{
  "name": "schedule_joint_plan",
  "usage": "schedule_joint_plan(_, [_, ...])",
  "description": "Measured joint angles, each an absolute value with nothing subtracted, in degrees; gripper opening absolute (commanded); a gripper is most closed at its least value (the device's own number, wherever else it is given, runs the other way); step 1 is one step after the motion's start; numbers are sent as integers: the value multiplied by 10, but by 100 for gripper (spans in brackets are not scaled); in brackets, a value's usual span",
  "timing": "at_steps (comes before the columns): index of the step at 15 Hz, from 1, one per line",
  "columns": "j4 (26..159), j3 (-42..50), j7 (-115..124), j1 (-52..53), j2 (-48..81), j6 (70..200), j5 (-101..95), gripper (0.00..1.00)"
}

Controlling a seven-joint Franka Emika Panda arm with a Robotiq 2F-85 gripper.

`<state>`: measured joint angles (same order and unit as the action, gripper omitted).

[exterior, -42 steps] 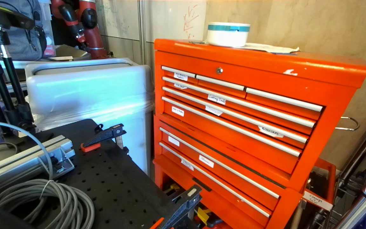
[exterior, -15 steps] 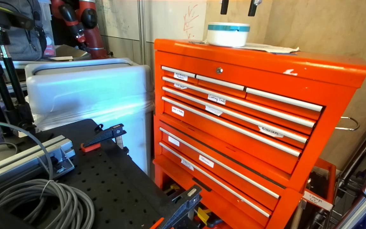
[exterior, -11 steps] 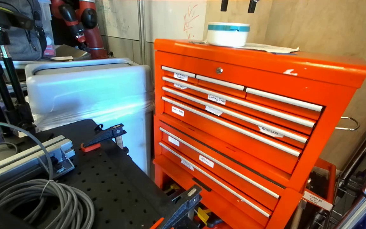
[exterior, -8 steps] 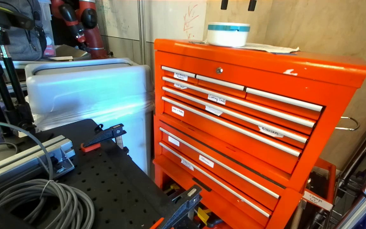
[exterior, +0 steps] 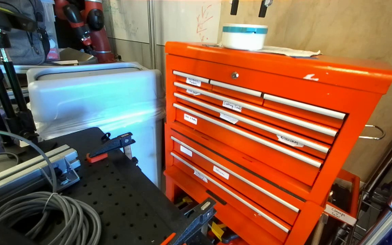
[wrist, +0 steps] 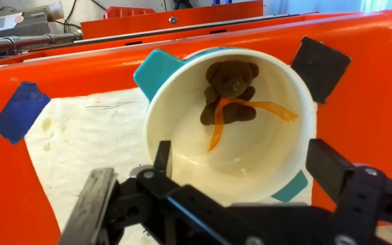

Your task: Remove the brown toy from the white bowl and put it on the orange cabinet

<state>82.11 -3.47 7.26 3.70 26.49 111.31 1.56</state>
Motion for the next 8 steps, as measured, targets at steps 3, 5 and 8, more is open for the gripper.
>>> schedule_joint_plan(3, [821, -35, 70, 39, 266, 1113, 16, 100])
schedule_joint_plan(5, [822, -35, 67, 40, 268, 1113, 16, 100])
schedule_joint_plan(8, [823, -35, 63, 40, 272, 1113, 16, 100])
